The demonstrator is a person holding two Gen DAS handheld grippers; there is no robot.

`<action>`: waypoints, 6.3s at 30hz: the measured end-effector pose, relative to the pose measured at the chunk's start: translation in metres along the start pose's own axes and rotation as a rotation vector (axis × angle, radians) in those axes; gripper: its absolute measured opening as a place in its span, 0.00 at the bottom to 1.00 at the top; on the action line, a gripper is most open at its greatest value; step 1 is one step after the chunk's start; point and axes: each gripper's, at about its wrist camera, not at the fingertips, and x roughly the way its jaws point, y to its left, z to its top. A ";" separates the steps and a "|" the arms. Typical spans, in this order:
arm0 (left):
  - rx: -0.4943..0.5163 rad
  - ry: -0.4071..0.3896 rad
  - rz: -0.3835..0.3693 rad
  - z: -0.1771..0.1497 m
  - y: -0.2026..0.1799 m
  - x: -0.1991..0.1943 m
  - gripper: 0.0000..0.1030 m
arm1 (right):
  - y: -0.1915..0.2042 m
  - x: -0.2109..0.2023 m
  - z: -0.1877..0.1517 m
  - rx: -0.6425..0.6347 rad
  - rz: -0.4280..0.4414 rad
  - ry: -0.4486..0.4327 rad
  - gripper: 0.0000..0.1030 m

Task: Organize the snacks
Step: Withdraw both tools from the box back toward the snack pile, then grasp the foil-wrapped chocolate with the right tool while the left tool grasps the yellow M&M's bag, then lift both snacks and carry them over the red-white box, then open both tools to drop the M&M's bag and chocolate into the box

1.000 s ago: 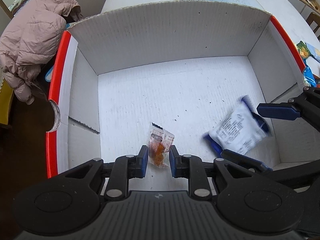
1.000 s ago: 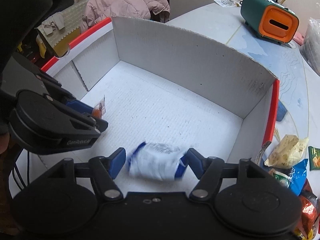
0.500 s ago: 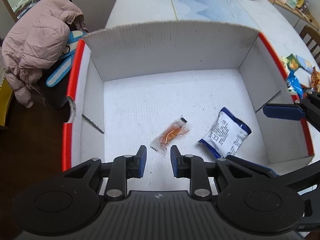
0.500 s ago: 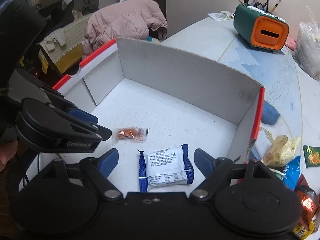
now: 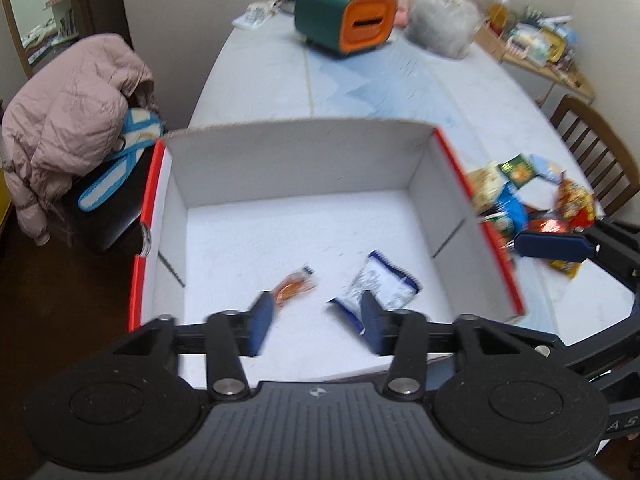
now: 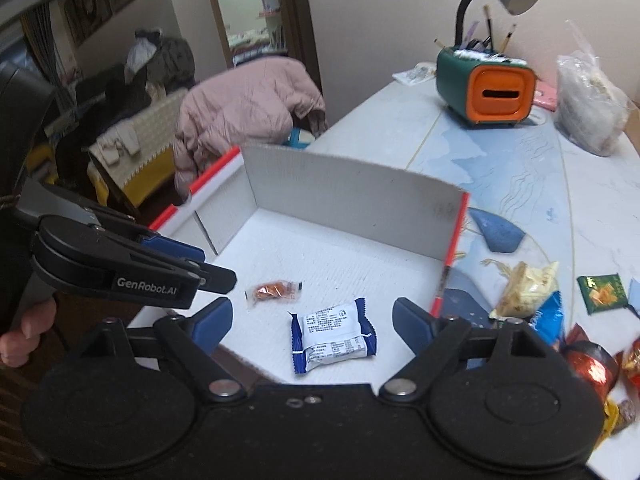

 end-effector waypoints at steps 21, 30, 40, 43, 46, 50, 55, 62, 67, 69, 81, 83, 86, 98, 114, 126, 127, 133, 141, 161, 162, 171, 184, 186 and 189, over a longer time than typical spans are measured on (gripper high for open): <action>0.038 -0.185 -0.120 -0.014 -0.108 -0.033 0.67 | -0.083 -0.106 -0.056 0.121 -0.082 -0.166 0.99; 0.047 -0.179 -0.183 -0.011 -0.170 -0.015 0.76 | -0.137 -0.133 -0.089 0.112 -0.150 -0.151 1.00; 0.112 -0.096 -0.201 -0.007 -0.240 0.031 0.76 | -0.208 -0.125 -0.118 0.039 -0.233 -0.068 0.99; 0.142 -0.077 -0.205 -0.009 -0.260 0.046 0.76 | -0.228 -0.119 -0.124 0.005 -0.234 -0.043 0.97; 0.163 -0.044 -0.212 -0.010 -0.278 0.061 0.76 | -0.246 -0.113 -0.128 -0.031 -0.229 -0.025 0.94; 0.133 0.005 -0.218 -0.010 -0.292 0.081 0.76 | -0.267 -0.102 -0.133 -0.073 -0.180 0.013 0.85; 0.084 0.053 -0.214 -0.006 -0.305 0.101 0.76 | -0.279 -0.081 -0.139 -0.133 -0.125 0.060 0.72; 0.023 0.090 -0.193 -0.002 -0.317 0.119 0.76 | -0.286 -0.055 -0.134 -0.222 -0.058 0.080 0.63; -0.004 0.096 -0.156 0.000 -0.319 0.126 0.76 | -0.290 -0.041 -0.128 -0.257 -0.013 0.089 0.56; -0.030 0.104 -0.157 0.001 -0.316 0.130 0.76 | -0.293 -0.036 -0.128 -0.259 0.001 0.095 0.51; -0.080 0.121 -0.147 0.005 -0.321 0.148 0.75 | -0.308 -0.031 -0.132 -0.212 0.049 0.082 0.25; -0.085 0.125 -0.139 0.006 -0.323 0.155 0.75 | -0.310 -0.034 -0.135 -0.213 0.048 0.082 0.25; -0.089 0.127 -0.121 0.007 -0.326 0.164 0.75 | -0.313 -0.041 -0.140 -0.209 0.045 0.084 0.25; -0.002 0.083 -0.037 0.004 -0.341 0.177 0.49 | -0.316 -0.051 -0.149 -0.152 0.025 0.083 0.25; -0.026 0.060 -0.040 -0.016 -0.313 0.141 0.46 | -0.290 -0.072 -0.152 -0.020 -0.066 0.068 0.24; -0.062 -0.020 -0.039 -0.028 -0.266 0.077 0.46 | -0.247 -0.102 -0.130 0.034 -0.078 0.011 0.24; -0.061 -0.029 -0.035 -0.029 -0.262 0.072 0.46 | -0.242 -0.104 -0.127 0.035 -0.076 0.002 0.24; -0.066 -0.056 -0.024 -0.030 -0.232 0.044 0.46 | -0.209 -0.116 -0.107 0.021 -0.056 -0.042 0.24; -0.054 -0.093 -0.008 -0.032 -0.194 0.011 0.46 | -0.160 -0.117 -0.079 -0.010 -0.023 -0.079 0.24; -0.044 -0.174 0.055 -0.028 -0.092 -0.044 0.46 | -0.054 -0.075 -0.014 -0.086 0.040 -0.141 0.24; -0.045 -0.175 0.061 -0.027 -0.086 -0.045 0.46 | -0.050 -0.071 -0.011 -0.089 0.041 -0.141 0.24; -0.060 -0.179 0.115 -0.020 -0.032 -0.048 0.46 | -0.017 -0.036 0.011 -0.098 0.049 -0.126 0.24; -0.053 -0.096 0.180 -0.003 0.025 -0.009 0.46 | 0.002 0.033 0.021 -0.129 0.001 -0.002 0.24; -0.050 -0.067 0.192 0.000 0.029 0.002 0.46 | 0.000 0.045 0.020 -0.124 -0.013 0.023 0.24; -0.047 -0.023 0.193 0.004 0.034 0.019 0.46 | -0.001 0.062 0.017 -0.123 -0.031 0.064 0.24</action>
